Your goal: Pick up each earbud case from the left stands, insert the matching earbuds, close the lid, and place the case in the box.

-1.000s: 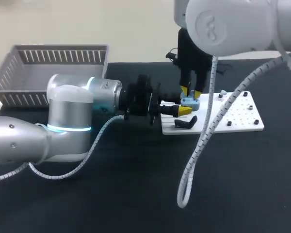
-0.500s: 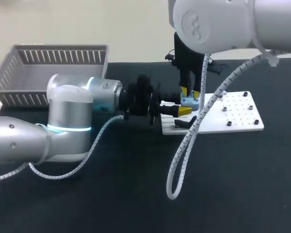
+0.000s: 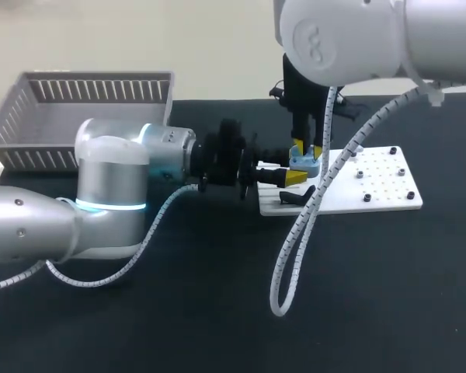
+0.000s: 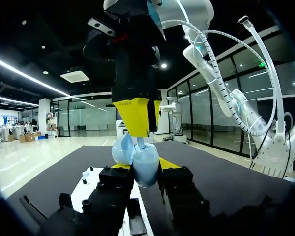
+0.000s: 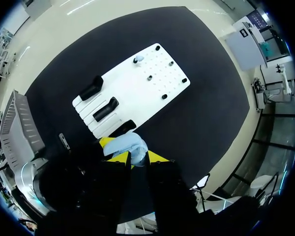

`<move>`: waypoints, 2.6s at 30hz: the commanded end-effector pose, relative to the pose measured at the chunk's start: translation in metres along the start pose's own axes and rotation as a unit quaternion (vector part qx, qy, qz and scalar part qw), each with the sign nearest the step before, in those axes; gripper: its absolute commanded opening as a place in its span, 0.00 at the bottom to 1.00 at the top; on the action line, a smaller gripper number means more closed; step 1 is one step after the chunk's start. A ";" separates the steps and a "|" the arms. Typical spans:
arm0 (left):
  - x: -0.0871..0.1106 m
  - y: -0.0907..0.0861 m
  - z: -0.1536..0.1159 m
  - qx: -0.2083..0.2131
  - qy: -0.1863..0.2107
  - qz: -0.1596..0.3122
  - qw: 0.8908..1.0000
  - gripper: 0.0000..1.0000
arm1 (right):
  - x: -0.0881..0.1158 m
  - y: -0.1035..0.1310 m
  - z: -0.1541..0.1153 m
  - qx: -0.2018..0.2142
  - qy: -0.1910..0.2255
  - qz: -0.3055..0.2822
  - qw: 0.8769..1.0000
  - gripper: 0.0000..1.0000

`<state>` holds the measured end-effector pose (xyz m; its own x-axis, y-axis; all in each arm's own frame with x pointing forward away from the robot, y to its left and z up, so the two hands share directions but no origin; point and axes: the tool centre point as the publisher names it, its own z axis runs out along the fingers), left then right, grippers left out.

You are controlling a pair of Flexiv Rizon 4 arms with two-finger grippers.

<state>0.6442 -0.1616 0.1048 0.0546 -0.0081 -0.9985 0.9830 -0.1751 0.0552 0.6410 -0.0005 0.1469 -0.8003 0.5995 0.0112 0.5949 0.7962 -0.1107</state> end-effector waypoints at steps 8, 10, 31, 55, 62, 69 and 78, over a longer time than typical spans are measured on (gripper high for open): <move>0.001 0.000 0.001 -0.001 0.000 0.000 1.000 0.00 | 0.000 0.000 0.009 -0.002 0.009 0.003 1.000 0.18; 0.001 0.000 0.001 -0.001 0.000 0.000 1.000 0.00 | 0.000 -0.002 0.008 -0.006 0.012 0.001 1.000 0.82; 0.001 0.000 0.001 -0.001 0.000 0.000 1.000 0.00 | -0.028 -0.082 -0.022 -0.181 -0.031 -0.163 0.969 1.00; 0.001 0.000 0.001 -0.001 0.000 0.000 1.000 0.00 | -0.131 -0.071 -0.002 -0.177 -0.111 -0.181 0.961 0.83; 0.001 0.000 0.001 -0.001 0.000 0.000 1.000 0.00 | -0.140 -0.056 0.009 -0.179 -0.111 -0.210 0.955 0.82; 0.001 0.000 0.001 -0.001 0.000 0.000 1.000 0.00 | -0.140 -0.038 0.026 -0.181 -0.091 -0.235 0.951 0.71; 0.001 0.000 0.001 -0.001 0.000 0.000 1.000 0.00 | -0.145 -0.016 0.051 -0.169 -0.068 -0.257 0.949 0.68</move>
<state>0.6443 -0.1618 0.1047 0.0545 -0.0082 -0.9985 0.9830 -0.1753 0.0551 0.7279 -0.1085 0.1047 -0.9739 0.1326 -0.1841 0.0942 0.9745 0.2037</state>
